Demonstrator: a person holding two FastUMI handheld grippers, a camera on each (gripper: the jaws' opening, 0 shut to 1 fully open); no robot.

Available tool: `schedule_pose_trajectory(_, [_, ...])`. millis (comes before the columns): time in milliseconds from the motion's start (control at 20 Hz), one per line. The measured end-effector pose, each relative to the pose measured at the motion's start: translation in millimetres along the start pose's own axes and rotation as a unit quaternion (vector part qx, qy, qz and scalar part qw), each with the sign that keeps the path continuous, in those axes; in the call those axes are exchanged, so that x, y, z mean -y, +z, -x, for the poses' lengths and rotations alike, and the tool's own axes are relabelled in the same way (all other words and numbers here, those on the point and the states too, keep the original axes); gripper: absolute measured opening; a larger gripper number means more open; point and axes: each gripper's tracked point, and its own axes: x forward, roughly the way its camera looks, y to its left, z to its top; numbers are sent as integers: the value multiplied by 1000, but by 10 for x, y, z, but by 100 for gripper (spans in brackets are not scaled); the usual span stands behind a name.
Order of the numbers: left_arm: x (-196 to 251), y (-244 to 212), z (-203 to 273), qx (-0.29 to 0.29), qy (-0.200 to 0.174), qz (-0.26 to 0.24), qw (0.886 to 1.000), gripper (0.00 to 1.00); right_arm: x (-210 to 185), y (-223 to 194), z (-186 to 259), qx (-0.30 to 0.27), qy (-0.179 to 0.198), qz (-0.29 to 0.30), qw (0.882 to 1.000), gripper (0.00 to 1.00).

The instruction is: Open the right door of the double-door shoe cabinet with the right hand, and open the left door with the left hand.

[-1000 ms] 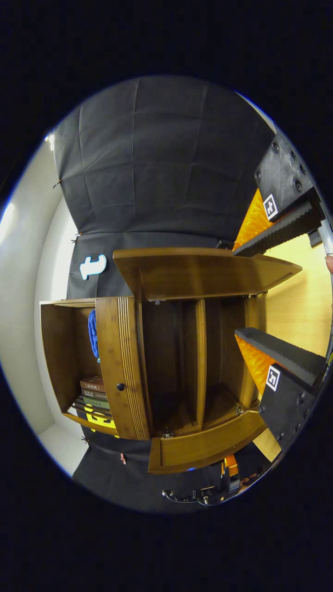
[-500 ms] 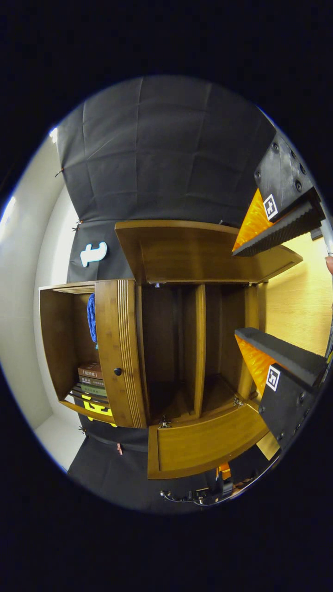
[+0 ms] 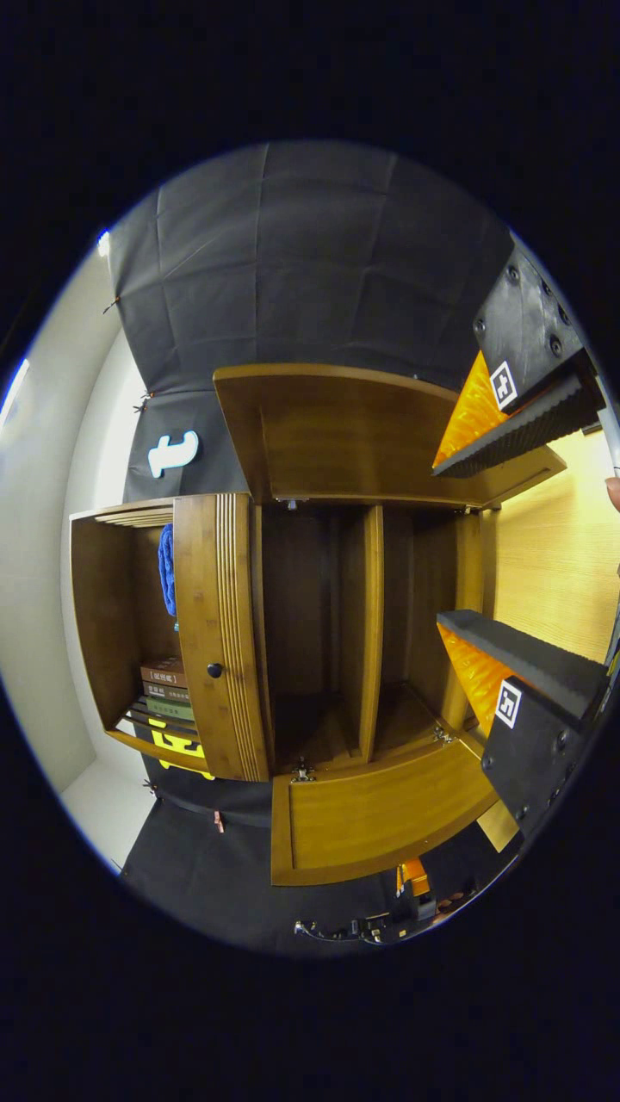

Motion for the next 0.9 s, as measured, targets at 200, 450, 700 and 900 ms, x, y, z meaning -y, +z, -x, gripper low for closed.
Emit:
schedule_pose_trajectory(200, [-8,190,190,43,13,-17,999,22,-123,24,-76,3,12,0,1000,98])
schedule_pose_trajectory(450, [-40,369,475,73,25,15,997,76,-285,48,-187,6,30,3,1000,98])
schedule_pose_trajectory(700, [-96,463,633,76,50,20,996,96,-442,108,-246,10,50,13,999,98])
schedule_pose_trajectory(900, [145,569,660,77,39,47,995,99,-499,203,-245,23,52,12,998,98])
